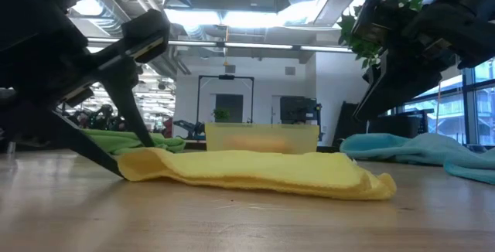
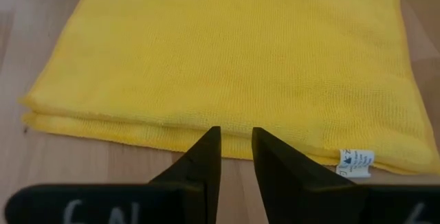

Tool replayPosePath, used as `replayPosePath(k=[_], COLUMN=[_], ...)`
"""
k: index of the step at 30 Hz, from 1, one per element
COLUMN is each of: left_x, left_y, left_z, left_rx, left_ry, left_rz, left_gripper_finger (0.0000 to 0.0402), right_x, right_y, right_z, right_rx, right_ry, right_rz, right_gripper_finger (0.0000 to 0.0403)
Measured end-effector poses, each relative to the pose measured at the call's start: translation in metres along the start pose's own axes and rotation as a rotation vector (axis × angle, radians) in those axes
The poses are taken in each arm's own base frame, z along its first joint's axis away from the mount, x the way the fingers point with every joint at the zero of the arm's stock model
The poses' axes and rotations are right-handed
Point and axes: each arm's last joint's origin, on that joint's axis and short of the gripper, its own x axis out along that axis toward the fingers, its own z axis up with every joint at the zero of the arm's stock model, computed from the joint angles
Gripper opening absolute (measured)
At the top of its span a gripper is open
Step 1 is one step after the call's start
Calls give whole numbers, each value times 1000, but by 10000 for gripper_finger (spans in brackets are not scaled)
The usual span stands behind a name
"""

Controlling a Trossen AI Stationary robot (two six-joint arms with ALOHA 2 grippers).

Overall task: Fold microfiber towels
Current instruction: Fold the yellow microfiber cloth

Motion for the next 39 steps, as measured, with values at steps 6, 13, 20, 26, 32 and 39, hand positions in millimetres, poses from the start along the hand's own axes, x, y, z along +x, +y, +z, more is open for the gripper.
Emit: replayPosePath(k=[6,13,20,26,32,39], left_x=[0,1,1,1,3,4], left_y=[0,0,0,0,2,3], left_z=[0,0,0,0,-2,-3], left_rx=[4,-17,-62,-99,-130,-164], left_ry=[-5,-8,-10,-9,-16,-15], left_rz=[-5,-13,-17,-15,-34,-36], left_gripper_finger=[109,72,5,1,1,0], right_x=[-2,-4,20,39,52,71], right_y=[6,44,69,82,107,129], right_z=[-1,-8,-25,-35,-32,-28], right_rx=[-32,-249,-296,-361,-538,-635], right_ry=[-3,-109,-162,-165,-205,-125], right_rz=[31,202,261,268,213,133], right_gripper_finger=[86,86,117,204,264,254])
